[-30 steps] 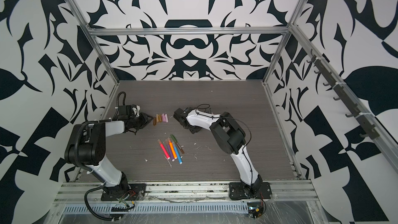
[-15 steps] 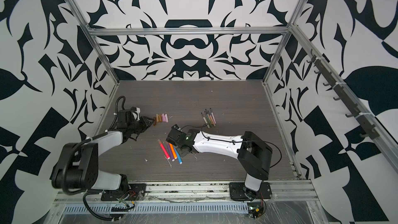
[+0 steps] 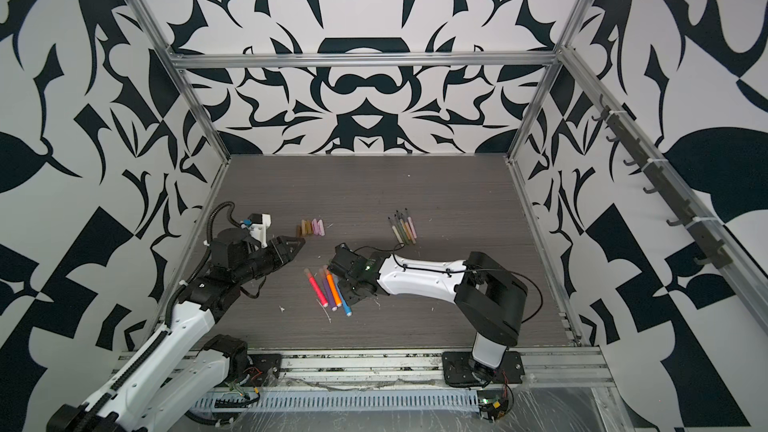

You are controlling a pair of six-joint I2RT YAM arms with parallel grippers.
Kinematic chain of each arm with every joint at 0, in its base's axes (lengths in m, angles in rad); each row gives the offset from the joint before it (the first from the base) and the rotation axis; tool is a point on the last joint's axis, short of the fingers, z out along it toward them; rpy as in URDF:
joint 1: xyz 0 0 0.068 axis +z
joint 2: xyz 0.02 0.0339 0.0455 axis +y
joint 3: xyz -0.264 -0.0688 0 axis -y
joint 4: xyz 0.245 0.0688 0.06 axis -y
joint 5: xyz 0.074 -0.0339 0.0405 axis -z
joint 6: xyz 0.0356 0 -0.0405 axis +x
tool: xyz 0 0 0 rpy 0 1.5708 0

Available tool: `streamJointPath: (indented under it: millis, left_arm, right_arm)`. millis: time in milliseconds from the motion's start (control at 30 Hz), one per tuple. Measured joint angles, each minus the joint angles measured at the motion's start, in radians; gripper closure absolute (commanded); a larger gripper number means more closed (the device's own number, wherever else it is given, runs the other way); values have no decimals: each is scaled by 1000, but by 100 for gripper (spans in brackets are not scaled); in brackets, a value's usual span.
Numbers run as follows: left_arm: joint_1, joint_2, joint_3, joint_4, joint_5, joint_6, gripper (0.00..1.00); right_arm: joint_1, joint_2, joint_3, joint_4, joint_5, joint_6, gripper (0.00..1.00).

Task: Open the pen caps
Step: 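Move the right gripper to the green-capped brown pen and grasp its body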

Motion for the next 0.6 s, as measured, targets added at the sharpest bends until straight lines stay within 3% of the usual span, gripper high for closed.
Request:
streamJointPath:
  millis: [433, 600]
  left_arm:
    - [0, 32, 4, -102, 6, 26, 59]
    - [0, 32, 14, -122, 10, 43, 59]
  right_arm:
    - [-43, 163, 89, 19, -57, -44, 71]
    - [-43, 187, 118, 18, -54, -47, 79]
